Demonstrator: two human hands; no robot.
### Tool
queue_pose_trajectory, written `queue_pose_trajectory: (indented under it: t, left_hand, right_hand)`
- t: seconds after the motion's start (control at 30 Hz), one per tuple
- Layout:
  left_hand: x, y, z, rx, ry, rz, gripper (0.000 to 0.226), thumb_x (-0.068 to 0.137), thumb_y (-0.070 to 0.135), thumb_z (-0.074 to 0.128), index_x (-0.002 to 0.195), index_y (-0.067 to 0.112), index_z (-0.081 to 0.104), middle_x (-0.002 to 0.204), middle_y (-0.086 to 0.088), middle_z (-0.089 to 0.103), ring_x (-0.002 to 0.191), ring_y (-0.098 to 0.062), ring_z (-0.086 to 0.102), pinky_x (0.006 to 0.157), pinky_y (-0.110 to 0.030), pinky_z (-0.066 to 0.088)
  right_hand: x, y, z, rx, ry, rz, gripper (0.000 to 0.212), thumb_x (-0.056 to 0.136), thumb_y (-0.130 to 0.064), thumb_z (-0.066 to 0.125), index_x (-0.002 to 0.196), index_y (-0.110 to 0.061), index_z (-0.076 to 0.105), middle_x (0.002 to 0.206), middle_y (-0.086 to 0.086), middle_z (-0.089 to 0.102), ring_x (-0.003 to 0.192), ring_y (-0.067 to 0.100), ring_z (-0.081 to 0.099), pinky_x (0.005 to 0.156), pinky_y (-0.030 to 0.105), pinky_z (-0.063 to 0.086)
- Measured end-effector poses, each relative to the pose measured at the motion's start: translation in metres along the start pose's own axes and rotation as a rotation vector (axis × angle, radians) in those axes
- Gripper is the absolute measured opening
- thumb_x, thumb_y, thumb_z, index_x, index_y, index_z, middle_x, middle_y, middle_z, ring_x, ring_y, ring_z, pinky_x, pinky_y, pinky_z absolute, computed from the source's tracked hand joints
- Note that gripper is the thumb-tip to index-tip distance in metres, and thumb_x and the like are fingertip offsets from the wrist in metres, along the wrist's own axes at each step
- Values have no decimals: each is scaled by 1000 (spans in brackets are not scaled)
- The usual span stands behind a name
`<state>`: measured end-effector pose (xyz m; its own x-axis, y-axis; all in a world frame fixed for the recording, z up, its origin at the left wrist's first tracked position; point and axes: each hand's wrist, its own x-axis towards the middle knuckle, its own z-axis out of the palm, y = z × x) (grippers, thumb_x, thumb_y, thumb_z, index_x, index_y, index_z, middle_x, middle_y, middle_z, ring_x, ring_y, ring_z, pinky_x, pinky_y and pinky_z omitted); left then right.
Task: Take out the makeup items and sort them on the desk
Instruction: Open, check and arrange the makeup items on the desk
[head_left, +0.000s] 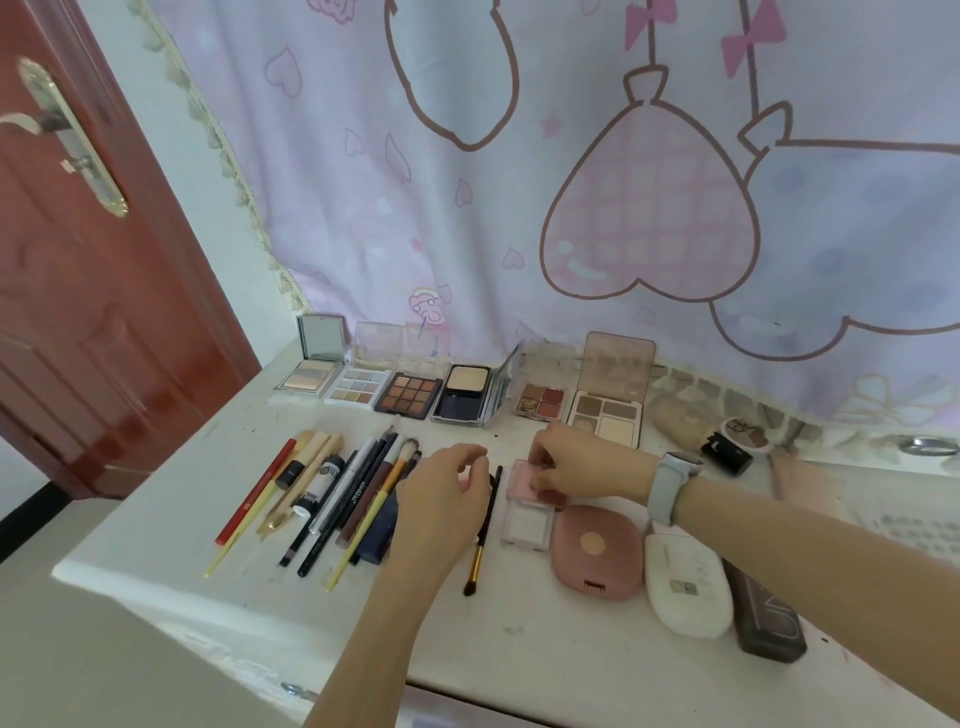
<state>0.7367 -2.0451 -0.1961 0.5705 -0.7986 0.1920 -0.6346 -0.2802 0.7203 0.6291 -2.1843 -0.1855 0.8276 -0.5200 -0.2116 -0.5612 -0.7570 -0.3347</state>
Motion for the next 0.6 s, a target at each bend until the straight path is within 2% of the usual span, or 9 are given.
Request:
queue_pose_trajectory:
  t: [0.1,0.17,0.27,0.3,0.33,0.4,0.43,0.5,0.6]
  left_hand:
    - [-2,1,2,-15,7,0,26,93,24,48,115,20,61,109,5,65,84,-5,57,90,-32,48]
    - [-4,1,3,-31,2,-1,25,92,23,49,114,20,61,109,4,65,85,-6,58,92,-37,47]
    - [-5,1,4,-28,-13,4,26,92,22,50,116,19,60,114,3,64,92,-9,60,95,-40,45]
    - [-5,0,4,-26,-17,7,27,92,22,50,117,19,60,115,3,63,94,-10,60,95,-39,45]
    - [-5,0,4,-30,-18,14,27,92,22,50,117,19,59,116,3,62,93,-9,59,94,-33,46]
    - [-7,0,4,-54,-10,33,28,92,20,51,118,19,58,116,4,60,85,-1,56,81,-10,44]
    - [-7,1,4,-85,-4,29,28,92,19,52,119,19,57,115,5,59,82,3,53,73,-3,42]
    - [-7,3,2,-223,-2,-20,28,92,19,51,119,24,55,114,8,58,85,7,52,68,-1,41]
    - [-6,9,-1,-595,-81,-161,24,93,24,51,115,33,50,111,9,61,91,-3,62,74,-16,51]
  right_hand:
    - [2,-1,1,19,-24,28,28,84,-21,61,64,-2,53,68,15,53,67,29,50,61,34,41]
    - [3,-1,2,41,-38,38,32,85,-21,61,58,-11,45,62,7,44,62,23,42,57,30,34]
    - [1,-2,2,66,-33,50,16,86,-25,61,84,-10,55,74,1,51,74,21,48,62,29,39]
    - [0,0,2,88,-31,59,21,86,-26,61,97,-9,53,79,-1,51,78,19,48,64,28,39]
    - [-1,1,2,128,-29,73,31,86,-26,61,109,-9,48,82,-3,50,79,17,48,66,27,39]
    - [-3,4,0,255,-1,80,41,89,-22,58,124,-12,39,80,-5,49,73,11,47,61,23,37]
    - [-5,5,-2,322,35,70,42,90,-19,56,128,-15,38,80,-5,50,70,8,47,59,20,37]
    - [-10,5,-11,478,151,50,39,92,-14,52,129,-17,41,82,-6,51,68,5,47,58,17,38]
    - [-18,-1,-26,940,248,69,22,92,-5,51,113,-12,52,84,2,54,64,10,50,53,18,43]
